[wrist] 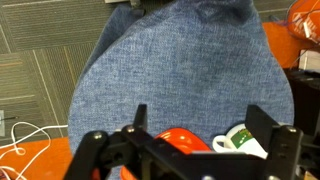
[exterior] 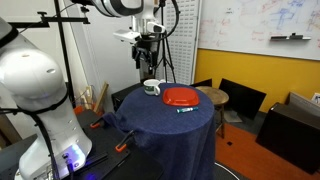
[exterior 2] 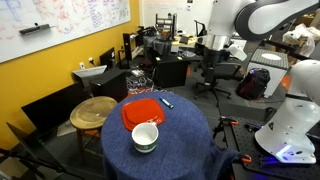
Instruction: Place the marker inside the green and white mug
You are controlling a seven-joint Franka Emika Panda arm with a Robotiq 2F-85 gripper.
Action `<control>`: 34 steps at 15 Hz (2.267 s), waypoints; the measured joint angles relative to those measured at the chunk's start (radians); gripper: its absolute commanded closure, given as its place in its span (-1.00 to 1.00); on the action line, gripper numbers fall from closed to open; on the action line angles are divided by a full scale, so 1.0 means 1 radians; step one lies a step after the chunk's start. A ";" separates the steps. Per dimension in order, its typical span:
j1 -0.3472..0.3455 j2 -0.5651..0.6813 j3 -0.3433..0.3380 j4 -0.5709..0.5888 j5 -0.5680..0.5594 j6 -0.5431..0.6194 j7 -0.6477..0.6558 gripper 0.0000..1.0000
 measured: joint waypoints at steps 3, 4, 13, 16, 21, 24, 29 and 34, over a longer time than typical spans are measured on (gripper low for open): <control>-0.021 0.042 0.007 0.000 0.000 0.144 0.083 -1.00; -0.030 0.059 0.010 0.000 0.000 0.190 0.115 -1.00; -0.164 0.260 0.087 0.045 -0.054 0.456 0.487 -1.00; -0.187 0.337 0.091 0.088 -0.085 0.469 0.572 -1.00; -0.196 0.481 0.062 0.168 -0.102 0.541 0.615 -1.00; -0.189 0.572 0.033 0.212 -0.125 0.605 0.627 -1.00; -0.159 0.617 -0.002 0.230 -0.124 0.621 0.625 -1.00; -0.143 0.626 -0.021 0.231 -0.119 0.621 0.625 -1.00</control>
